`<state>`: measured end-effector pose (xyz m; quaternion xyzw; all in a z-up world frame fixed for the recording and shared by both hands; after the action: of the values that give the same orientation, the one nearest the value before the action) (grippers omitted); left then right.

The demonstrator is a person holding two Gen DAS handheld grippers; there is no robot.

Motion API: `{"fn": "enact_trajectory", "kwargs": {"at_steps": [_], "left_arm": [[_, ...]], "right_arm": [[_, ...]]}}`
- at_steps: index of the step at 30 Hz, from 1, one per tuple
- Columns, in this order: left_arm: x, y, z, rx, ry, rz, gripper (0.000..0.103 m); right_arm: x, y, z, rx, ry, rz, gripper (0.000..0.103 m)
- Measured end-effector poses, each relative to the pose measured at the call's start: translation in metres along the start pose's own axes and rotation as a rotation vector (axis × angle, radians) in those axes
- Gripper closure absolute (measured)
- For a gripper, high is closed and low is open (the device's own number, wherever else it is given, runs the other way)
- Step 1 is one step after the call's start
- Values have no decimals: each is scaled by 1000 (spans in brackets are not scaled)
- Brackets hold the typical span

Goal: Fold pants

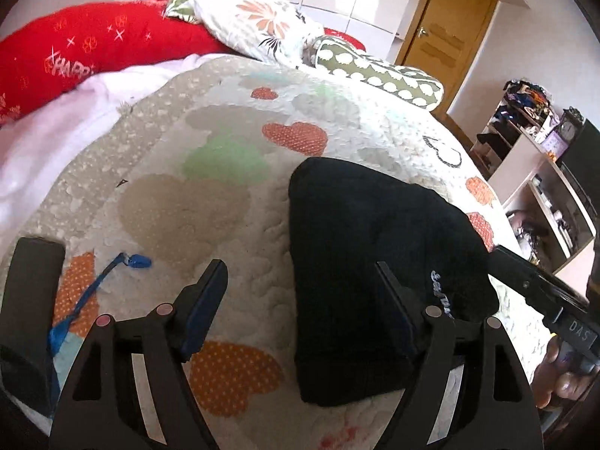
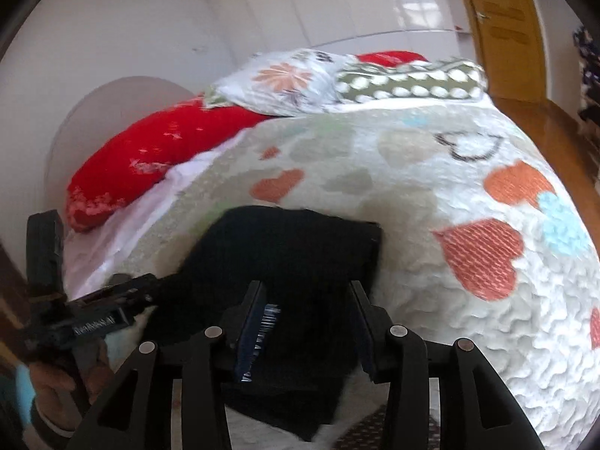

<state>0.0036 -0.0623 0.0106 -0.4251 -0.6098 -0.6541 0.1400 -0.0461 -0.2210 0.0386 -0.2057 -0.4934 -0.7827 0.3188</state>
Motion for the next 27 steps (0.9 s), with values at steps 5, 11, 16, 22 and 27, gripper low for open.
{"fn": "enact_trajectory", "kwargs": {"at_steps": [5, 11, 16, 22, 27], "left_arm": [[-18, -16, 1, -17, 44, 30, 23], [-10, -18, 1, -15, 63, 13, 23], [7, -19, -3, -28, 91, -19, 24], [26, -26, -12, -46, 85, -61, 24], [33, -30, -13, -34, 63, -110, 24]], "right_arm": [[-43, -34, 8, 71, -64, 129, 60], [-34, -36, 17, 110, -90, 105, 60], [-10, -33, 22, 63, -77, 68, 60], [21, -43, 24, 14, -106, 59, 60], [54, -35, 40, -19, -140, 39, 57]]}}
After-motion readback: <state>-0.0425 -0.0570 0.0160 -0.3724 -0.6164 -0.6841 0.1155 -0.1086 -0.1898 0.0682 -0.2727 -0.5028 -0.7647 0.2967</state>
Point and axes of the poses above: each gripper's, at about its wrist camera, not at the fingertips, and x roughly against the way its jaws point, z to its left, y to its top, the point moved 7 cm from there along -x, roughly the way its jaws point, and after that the axes turned 10 degrees about -x, right-handed, at the moved point
